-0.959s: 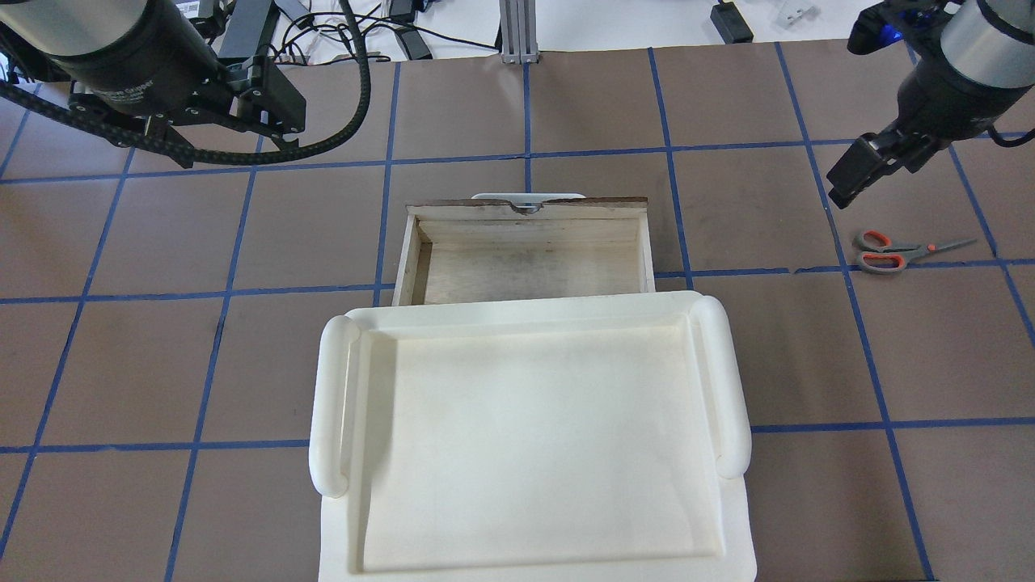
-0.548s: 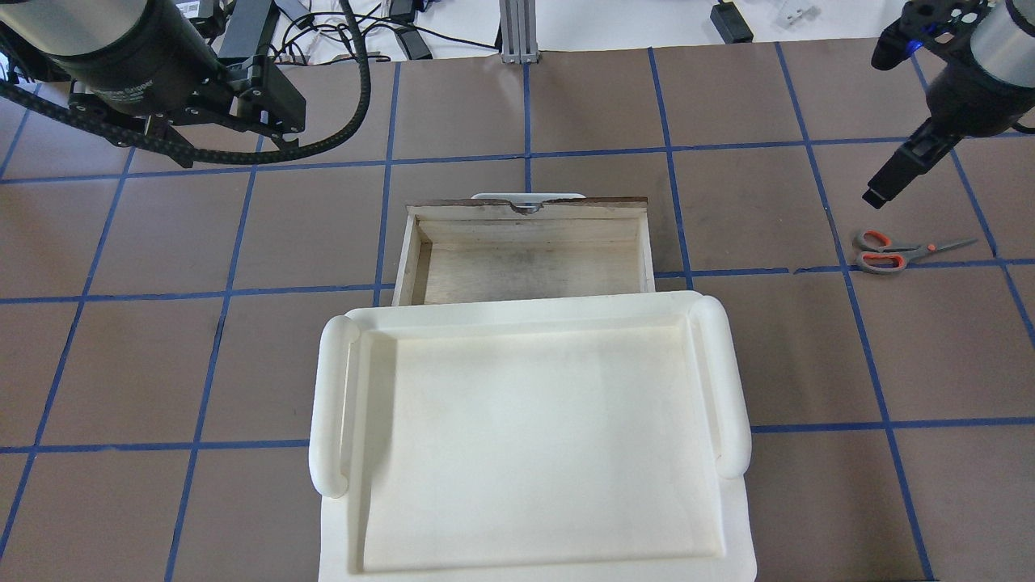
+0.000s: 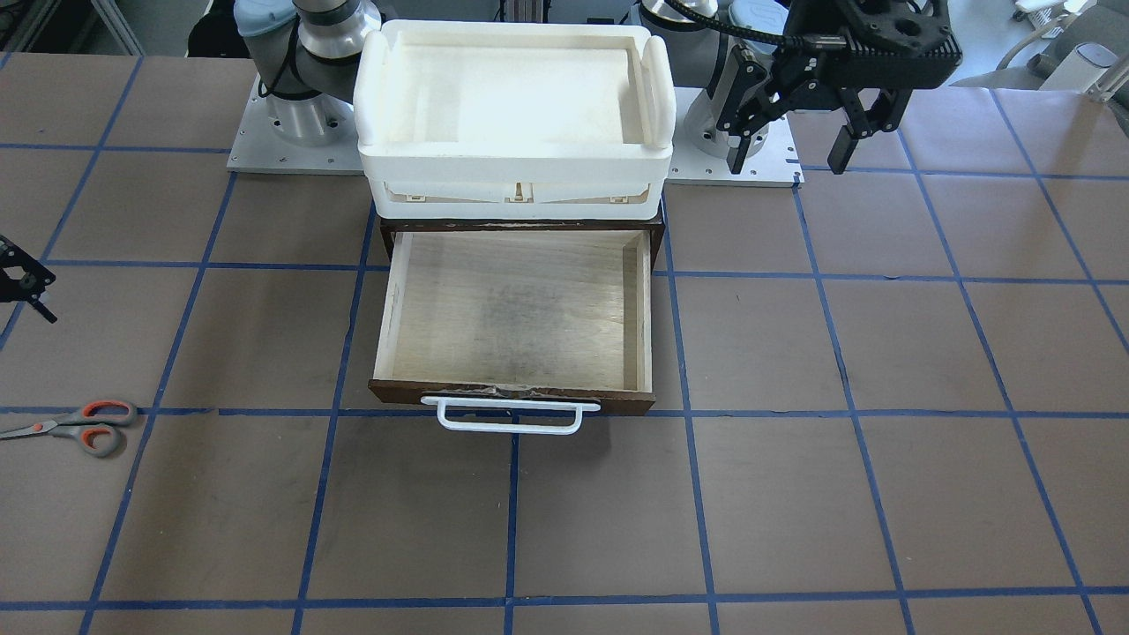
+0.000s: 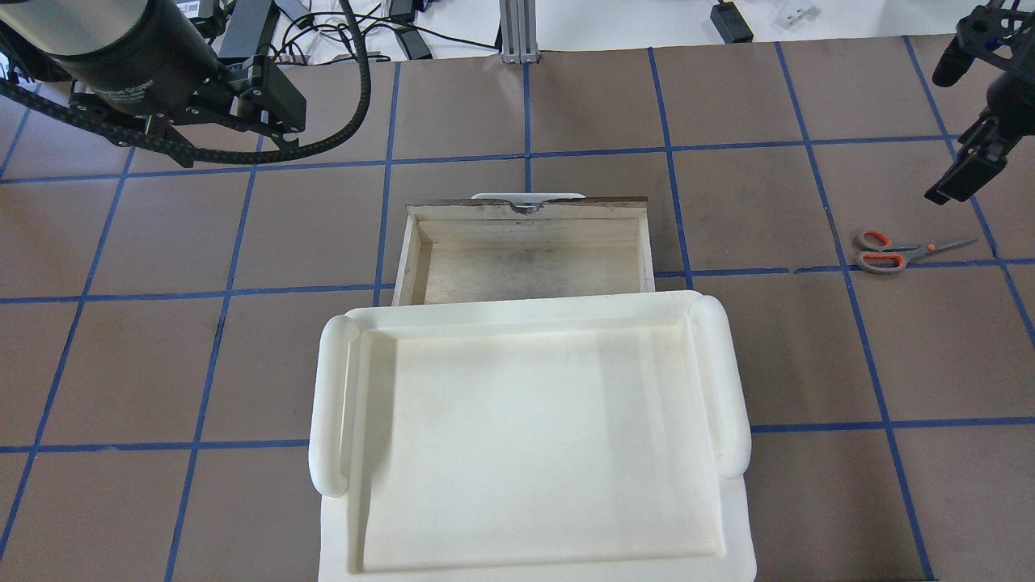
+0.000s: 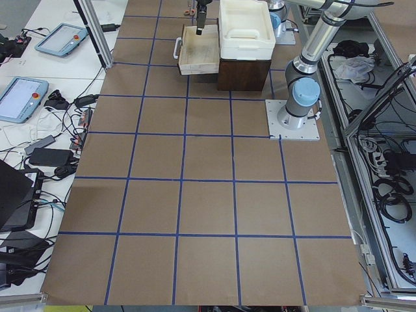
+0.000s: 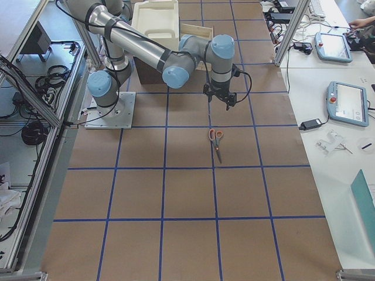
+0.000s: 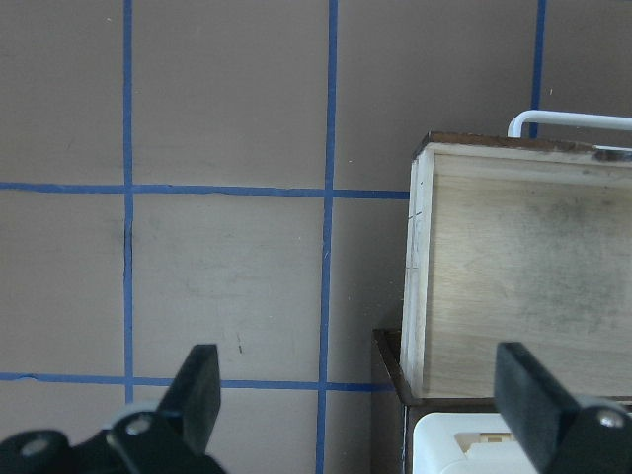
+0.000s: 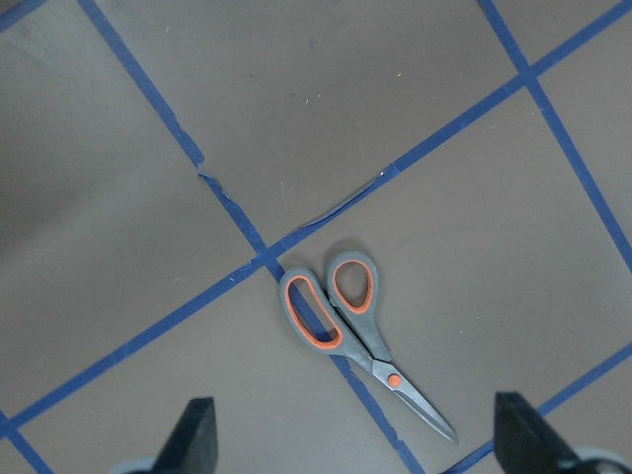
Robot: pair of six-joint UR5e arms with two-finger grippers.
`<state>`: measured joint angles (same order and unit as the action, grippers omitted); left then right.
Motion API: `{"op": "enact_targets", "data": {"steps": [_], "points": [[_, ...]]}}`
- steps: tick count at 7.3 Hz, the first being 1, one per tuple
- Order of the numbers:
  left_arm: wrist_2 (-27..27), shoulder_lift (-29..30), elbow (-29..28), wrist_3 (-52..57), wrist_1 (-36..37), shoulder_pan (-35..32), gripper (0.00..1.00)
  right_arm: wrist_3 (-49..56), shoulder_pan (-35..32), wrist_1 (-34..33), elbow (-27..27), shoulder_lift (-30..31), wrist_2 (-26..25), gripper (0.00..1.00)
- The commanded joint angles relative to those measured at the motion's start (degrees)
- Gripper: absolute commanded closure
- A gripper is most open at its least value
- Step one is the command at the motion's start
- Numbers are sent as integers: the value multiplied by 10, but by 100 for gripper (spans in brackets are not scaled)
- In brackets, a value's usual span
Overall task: Put scissors in drawer and close it
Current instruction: 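Move the right gripper outward and down over the orange-grey scissors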
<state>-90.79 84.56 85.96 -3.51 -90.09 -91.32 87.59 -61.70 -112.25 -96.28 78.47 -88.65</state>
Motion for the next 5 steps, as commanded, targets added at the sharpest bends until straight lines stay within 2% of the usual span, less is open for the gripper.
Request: {"op": "enact_targets", "data": {"steps": [1, 5], "points": [[0, 0, 0, 0, 0, 0, 0, 134, 23, -20, 3, -43, 30, 0], [0, 0, 0, 0, 0, 0, 0, 369, 42, -30, 8, -90, 32, 0]]}}
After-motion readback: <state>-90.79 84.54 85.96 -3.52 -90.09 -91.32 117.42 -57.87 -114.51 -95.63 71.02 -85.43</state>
